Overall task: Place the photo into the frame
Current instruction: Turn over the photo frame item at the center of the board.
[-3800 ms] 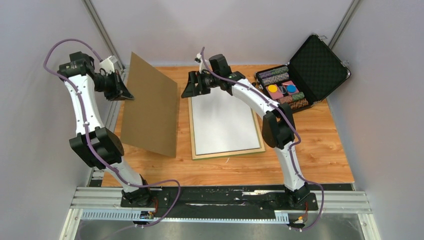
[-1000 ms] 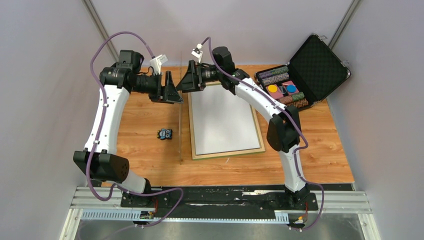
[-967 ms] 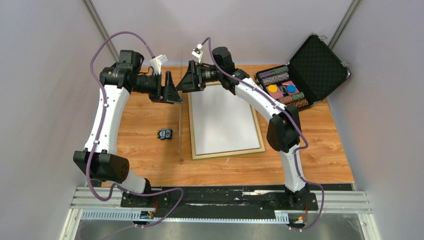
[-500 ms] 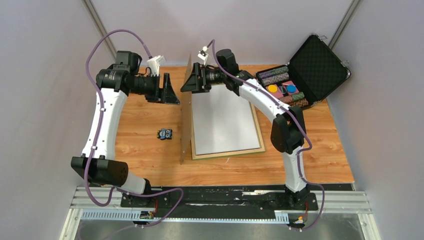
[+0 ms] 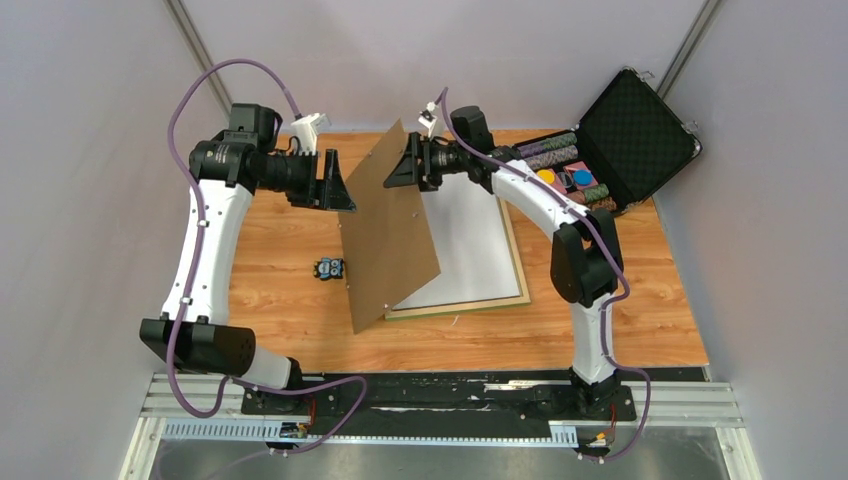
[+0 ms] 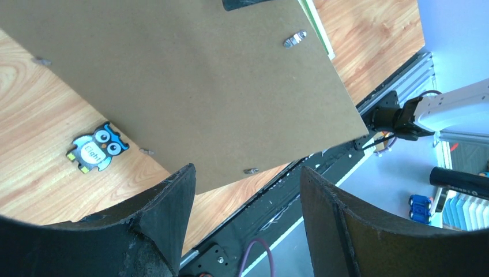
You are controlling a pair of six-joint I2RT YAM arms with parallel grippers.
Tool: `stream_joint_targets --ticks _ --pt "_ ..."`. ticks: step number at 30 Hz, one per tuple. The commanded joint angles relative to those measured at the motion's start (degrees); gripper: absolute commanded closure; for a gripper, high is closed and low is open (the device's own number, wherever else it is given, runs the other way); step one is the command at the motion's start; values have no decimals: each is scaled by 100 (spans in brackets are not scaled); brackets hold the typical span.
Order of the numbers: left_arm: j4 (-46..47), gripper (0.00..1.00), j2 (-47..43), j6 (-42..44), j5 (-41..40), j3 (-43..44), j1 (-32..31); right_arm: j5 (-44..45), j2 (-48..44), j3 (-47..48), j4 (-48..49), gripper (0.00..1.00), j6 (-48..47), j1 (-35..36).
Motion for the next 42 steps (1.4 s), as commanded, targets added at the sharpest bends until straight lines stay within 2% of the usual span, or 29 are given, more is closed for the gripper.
stream_joint_targets --ticks 1,3,10,19,28,42 --pt "27 26 -201 99 -28 -52 -37 -110 -380 -214 218 37 -87 -132" --pt "30 26 -196 92 -25 -51 -36 -108 -364 -345 249 44 -129 -175" --pt "21 27 -166 99 -61 -34 -28 -142 -16 -626 386 76 -206 -291" --pt "12 28 -91 271 -194 -84 14 -126 161 -584 388 100 -222 -523" --pt "176 30 98 335 -190 -194 302 70 -555 -1270 781 100 145 -699" --pt "698 31 256 221 -337 -334 421 -264 -1887 -3440 3338 100 1841 -1381"
